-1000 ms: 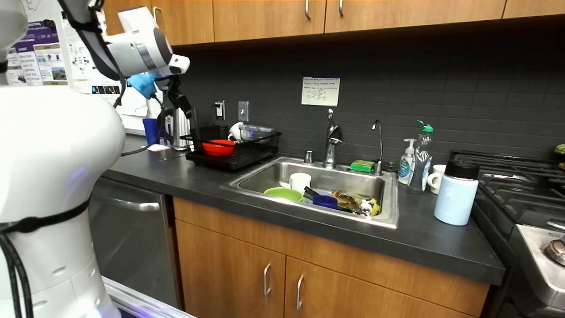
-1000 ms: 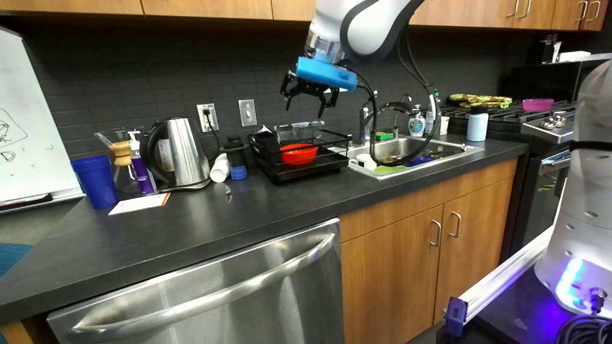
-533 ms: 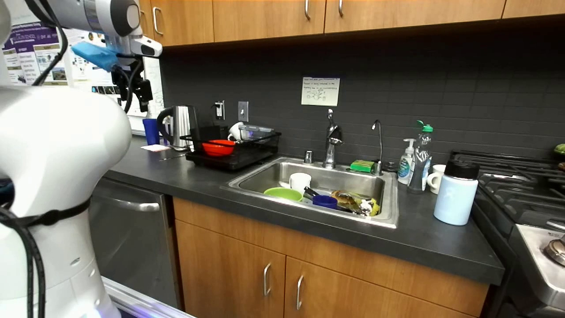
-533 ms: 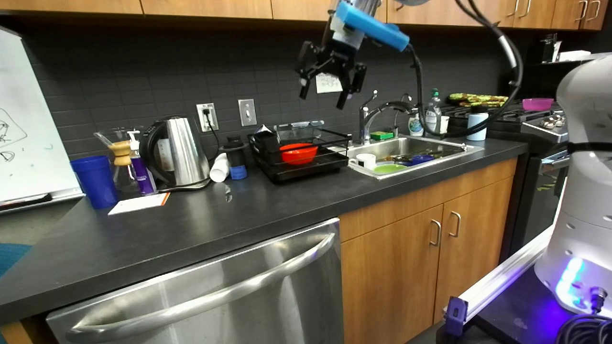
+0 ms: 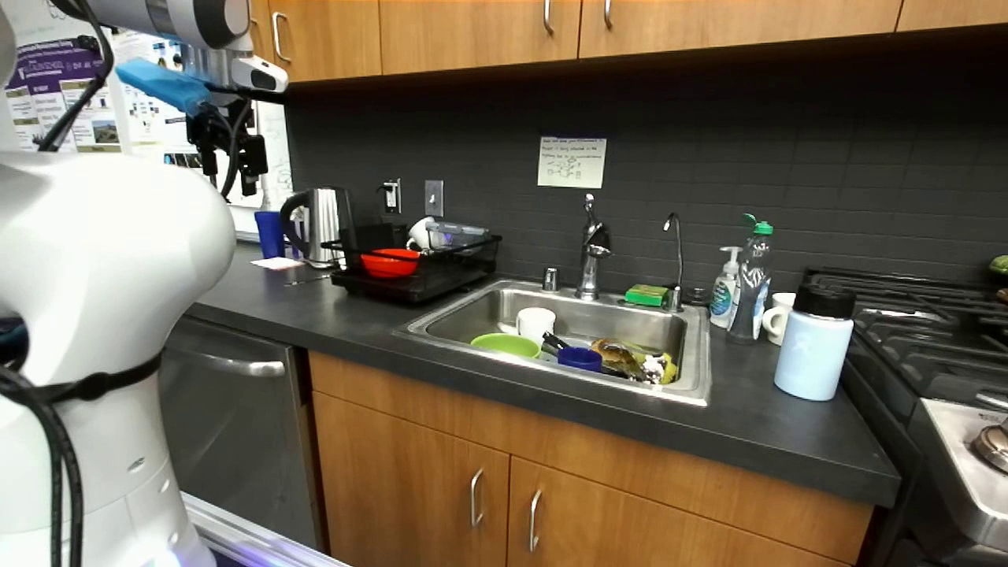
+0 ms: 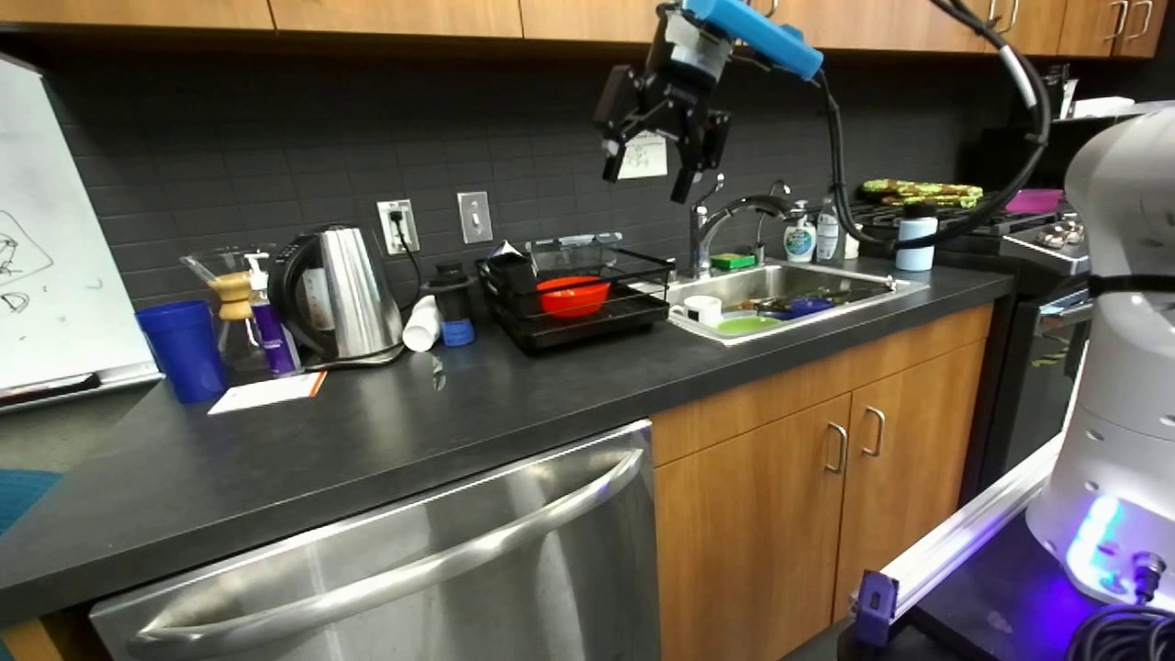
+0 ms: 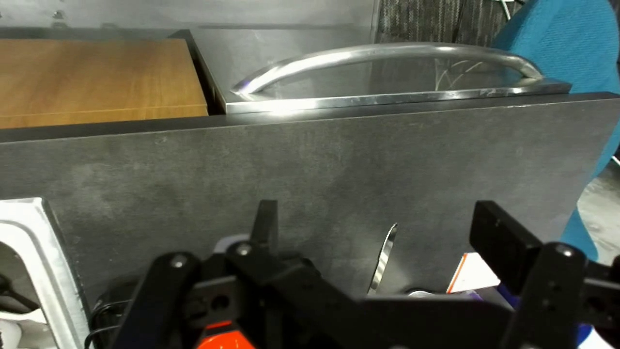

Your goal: Put the orange bowl in the black drying rack on the right, remove the orange bowl from the drying rack and put it on the counter again

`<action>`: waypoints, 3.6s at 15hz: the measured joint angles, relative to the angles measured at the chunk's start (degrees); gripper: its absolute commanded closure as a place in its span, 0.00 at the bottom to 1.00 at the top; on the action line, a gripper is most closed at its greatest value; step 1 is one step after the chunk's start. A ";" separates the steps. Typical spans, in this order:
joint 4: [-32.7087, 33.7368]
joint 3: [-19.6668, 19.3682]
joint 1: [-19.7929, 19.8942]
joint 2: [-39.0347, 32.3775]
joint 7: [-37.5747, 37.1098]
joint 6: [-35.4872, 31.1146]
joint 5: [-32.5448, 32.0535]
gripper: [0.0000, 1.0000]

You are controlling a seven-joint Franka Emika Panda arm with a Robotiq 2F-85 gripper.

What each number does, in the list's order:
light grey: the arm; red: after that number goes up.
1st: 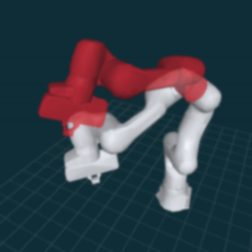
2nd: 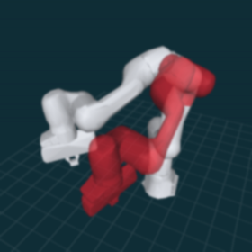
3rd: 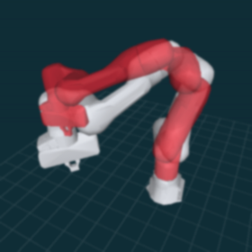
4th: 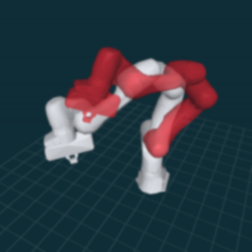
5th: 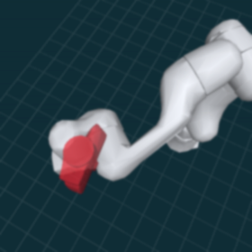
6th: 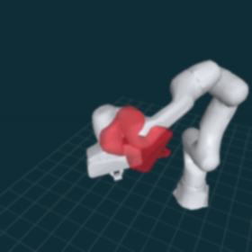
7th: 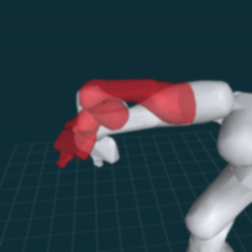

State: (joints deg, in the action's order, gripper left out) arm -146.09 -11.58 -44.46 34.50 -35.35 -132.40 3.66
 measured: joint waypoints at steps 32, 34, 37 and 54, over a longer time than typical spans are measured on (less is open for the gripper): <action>0.52 27.12 30.18 -4.74 1.60 -13.31 7.83 0.00; 1.01 29.75 33.23 -6.20 -0.47 -16.45 6.85 0.00; 1.94 33.39 37.65 -8.58 -5.14 -20.68 3.05 0.00; 12.56 47.05 61.52 -22.03 -39.68 -23.77 -29.23 0.00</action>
State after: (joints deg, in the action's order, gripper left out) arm -133.52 35.46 17.07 12.47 -75.03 -156.17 -25.57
